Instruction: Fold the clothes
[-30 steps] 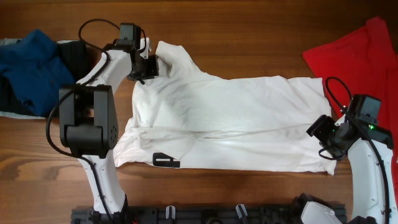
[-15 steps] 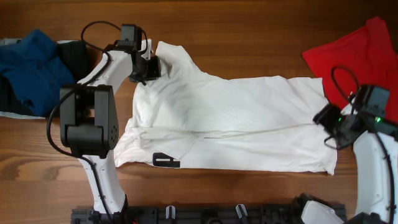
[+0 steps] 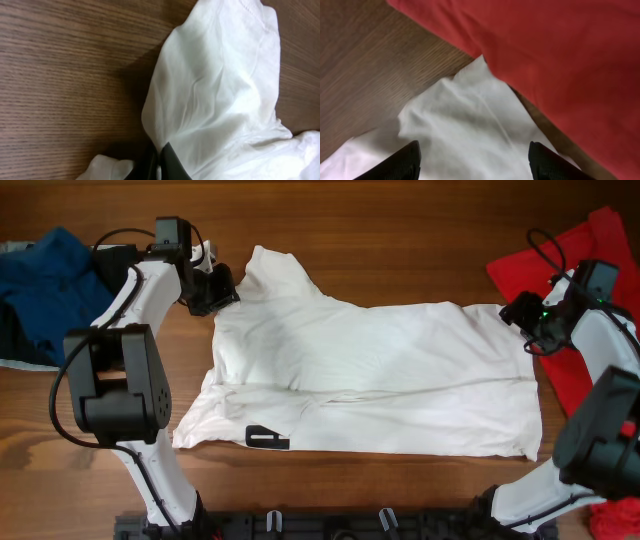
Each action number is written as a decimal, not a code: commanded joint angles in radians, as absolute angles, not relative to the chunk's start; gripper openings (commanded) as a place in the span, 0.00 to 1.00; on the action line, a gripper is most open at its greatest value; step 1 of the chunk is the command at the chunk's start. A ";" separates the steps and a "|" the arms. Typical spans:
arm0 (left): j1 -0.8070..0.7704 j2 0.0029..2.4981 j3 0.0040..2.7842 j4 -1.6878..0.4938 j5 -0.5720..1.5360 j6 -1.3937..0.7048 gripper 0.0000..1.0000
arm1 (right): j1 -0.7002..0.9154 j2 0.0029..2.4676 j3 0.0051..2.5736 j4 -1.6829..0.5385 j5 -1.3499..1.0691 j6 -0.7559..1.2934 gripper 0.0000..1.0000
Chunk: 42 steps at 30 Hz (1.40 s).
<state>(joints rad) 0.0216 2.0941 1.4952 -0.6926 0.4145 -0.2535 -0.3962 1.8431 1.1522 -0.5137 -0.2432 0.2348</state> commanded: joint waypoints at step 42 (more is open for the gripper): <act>0.153 2.070 1.491 -0.753 0.324 -0.348 0.04 | -0.304 2.054 1.172 -0.181 -0.194 0.357 0.16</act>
